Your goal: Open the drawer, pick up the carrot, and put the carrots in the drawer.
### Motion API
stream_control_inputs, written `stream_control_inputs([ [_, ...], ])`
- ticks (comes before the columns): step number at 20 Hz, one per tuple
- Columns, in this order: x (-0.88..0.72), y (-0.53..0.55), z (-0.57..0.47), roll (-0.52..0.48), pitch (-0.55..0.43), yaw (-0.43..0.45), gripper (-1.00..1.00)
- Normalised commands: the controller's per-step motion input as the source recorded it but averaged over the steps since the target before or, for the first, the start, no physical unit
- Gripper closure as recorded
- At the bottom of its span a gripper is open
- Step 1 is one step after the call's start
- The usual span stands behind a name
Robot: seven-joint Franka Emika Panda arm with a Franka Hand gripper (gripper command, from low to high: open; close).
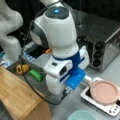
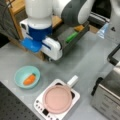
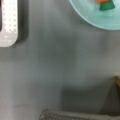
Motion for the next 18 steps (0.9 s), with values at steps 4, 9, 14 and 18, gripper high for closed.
stream_control_inputs([
  [4,0.44,-0.25,0.02,0.086,0.265,0.042,-1.00],
  [9,0.31,-0.19,0.03,0.113,0.236,0.029,-1.00],
  [14,0.30,-0.20,-0.08,0.123,0.187,0.044,-1.00],
  [18,0.36,-0.25,-0.10,0.118,0.153,0.057,-1.00],
])
